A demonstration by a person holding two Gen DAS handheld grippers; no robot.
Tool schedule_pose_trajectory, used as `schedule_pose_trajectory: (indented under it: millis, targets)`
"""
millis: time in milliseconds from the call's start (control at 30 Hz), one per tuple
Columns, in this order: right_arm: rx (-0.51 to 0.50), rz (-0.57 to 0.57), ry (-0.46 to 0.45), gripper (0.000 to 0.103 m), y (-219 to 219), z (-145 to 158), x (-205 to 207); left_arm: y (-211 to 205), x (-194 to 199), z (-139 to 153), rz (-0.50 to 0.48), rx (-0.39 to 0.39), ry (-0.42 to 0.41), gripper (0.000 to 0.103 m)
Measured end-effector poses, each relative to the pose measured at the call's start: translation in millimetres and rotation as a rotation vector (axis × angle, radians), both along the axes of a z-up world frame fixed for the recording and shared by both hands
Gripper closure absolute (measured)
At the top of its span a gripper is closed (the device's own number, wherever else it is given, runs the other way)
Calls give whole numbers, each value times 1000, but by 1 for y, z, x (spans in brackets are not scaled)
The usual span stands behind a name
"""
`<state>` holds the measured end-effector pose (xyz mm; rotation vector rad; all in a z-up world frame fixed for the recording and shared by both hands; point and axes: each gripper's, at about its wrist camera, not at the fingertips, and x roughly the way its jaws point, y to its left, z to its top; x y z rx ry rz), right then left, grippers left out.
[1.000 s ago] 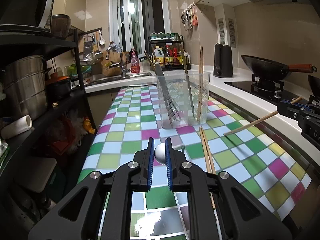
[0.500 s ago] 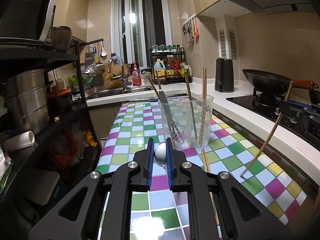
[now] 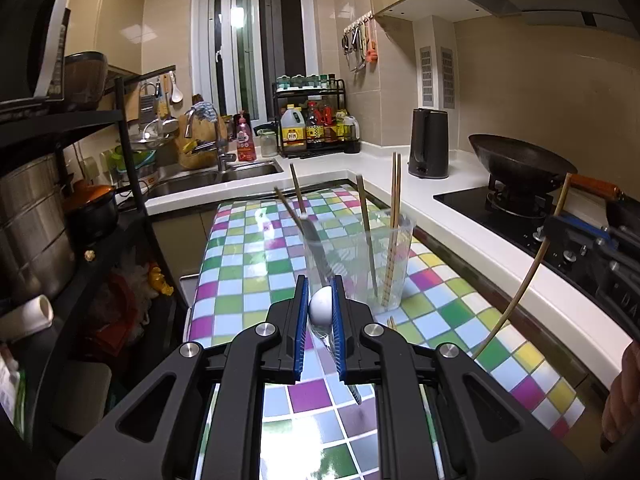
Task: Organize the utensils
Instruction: 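Carry the spoon and chopstick up and over the clear container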
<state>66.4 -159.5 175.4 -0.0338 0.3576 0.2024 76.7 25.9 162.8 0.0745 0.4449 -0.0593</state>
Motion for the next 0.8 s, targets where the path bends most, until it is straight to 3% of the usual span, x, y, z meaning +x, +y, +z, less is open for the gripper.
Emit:
schedule_pose_trajectory:
  millis: [467, 800]
  targets:
    - [31, 33, -52, 97, 1, 71, 55, 5, 57, 64, -39, -45, 73, 91]
    - [50, 60, -126, 97, 10, 131, 102, 10, 96, 128, -77, -77, 16, 91]
